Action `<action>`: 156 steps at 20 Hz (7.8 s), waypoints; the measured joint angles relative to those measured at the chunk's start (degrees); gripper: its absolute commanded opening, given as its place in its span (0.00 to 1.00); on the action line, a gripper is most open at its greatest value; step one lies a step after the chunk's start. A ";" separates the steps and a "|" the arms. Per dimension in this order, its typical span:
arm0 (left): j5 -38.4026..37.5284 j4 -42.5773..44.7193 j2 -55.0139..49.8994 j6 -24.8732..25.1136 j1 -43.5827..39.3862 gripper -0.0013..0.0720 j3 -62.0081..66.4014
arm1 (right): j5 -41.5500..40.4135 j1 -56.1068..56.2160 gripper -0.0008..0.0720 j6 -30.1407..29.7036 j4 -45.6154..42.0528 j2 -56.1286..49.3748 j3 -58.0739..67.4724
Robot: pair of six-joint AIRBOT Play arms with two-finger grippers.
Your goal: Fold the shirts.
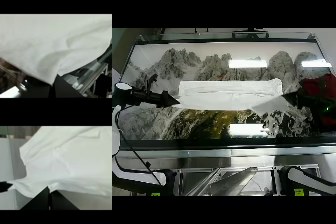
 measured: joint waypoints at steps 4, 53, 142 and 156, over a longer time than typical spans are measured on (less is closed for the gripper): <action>0.39 -1.14 -8.02 -2.34 -0.63 0.04 11.19 | -4.90 5.25 0.05 -0.11 3.58 -11.96 13.33; 15.10 -1.31 -27.78 -6.27 -25.90 0.01 41.66 | 3.63 9.62 0.05 -2.25 -6.38 -40.17 45.83; -9.62 -5.92 -3.58 -10.34 -5.40 0.04 31.65 | 4.87 25.59 0.05 33.92 -33.11 -11.52 49.24; -7.82 -5.90 -3.58 -10.88 -18.51 0.04 31.65 | -7.93 -8.52 0.05 17.59 -22.40 -3.80 47.82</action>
